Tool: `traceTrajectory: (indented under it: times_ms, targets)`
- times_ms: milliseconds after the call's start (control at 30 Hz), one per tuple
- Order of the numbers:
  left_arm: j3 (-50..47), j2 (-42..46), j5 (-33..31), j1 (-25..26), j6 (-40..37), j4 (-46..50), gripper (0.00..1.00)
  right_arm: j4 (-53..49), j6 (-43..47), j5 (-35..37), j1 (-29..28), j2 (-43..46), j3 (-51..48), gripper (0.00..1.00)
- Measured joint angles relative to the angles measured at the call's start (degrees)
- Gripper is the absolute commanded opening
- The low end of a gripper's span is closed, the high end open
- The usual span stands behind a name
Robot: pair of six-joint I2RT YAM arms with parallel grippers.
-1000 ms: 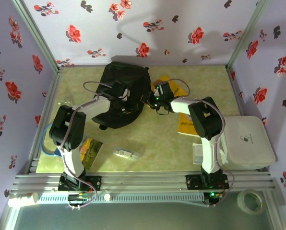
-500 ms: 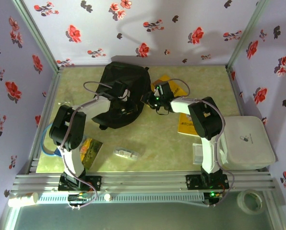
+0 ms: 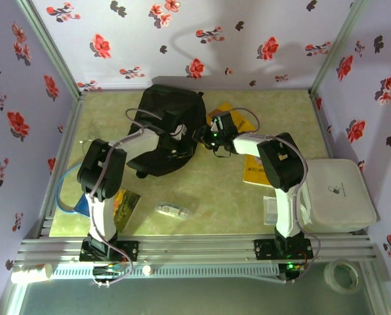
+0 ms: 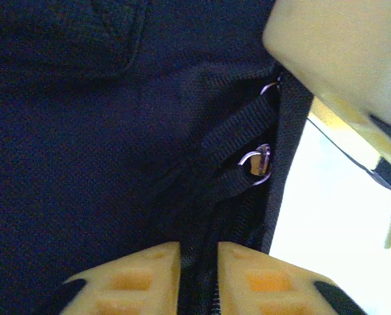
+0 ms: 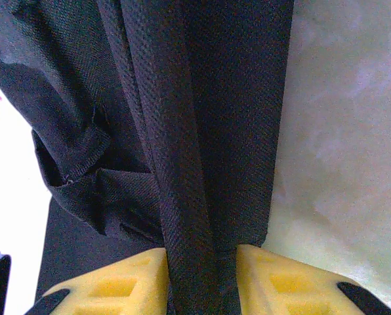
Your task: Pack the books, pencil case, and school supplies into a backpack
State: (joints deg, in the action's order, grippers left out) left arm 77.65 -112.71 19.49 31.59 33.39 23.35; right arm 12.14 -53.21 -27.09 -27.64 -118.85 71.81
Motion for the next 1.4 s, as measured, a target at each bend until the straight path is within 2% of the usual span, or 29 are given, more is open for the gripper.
traceTrajectory:
  times_ms: [133, 833, 933, 1067, 1133, 1267, 1400]
  targets:
    - [0.4, 0.0, -0.7, 0.0, -0.9, 1.1, 0.05, 0.0, 0.0, 0.0, 0.0, 0.0, 0.0, 0.29]
    - [0.6, 4.8, -2.4, 0.0, -2.3, 3.1, 0.0, 0.0, 0.0, 0.7, 0.0, 0.0, -0.3, 0.17]
    - [0.6, 4.8, -2.4, 0.0, -2.3, 3.0, 0.01, 0.1, 0.2, 0.9, 0.0, 0.0, -0.5, 0.21]
    - [0.6, 4.8, -2.4, 0.0, -2.3, 3.0, 0.07, 0.4, 1.2, -0.1, 0.4, 0.0, -1.2, 0.38]
    - [0.6, 4.8, -2.4, 0.0, -2.3, 3.0, 0.09, -0.1, 2.0, -1.4, 0.8, 0.5, -2.0, 0.44]
    - [0.4, 4.8, -2.8, 0.0, -2.0, 2.9, 0.11, -3.6, 4.9, -3.1, 0.7, 3.3, -3.2, 0.44]
    - [-0.2, 4.8, -3.0, 0.0, -1.6, 2.8, 0.13, -6.6, 8.0, -4.4, -0.6, 5.3, -3.4, 0.36]
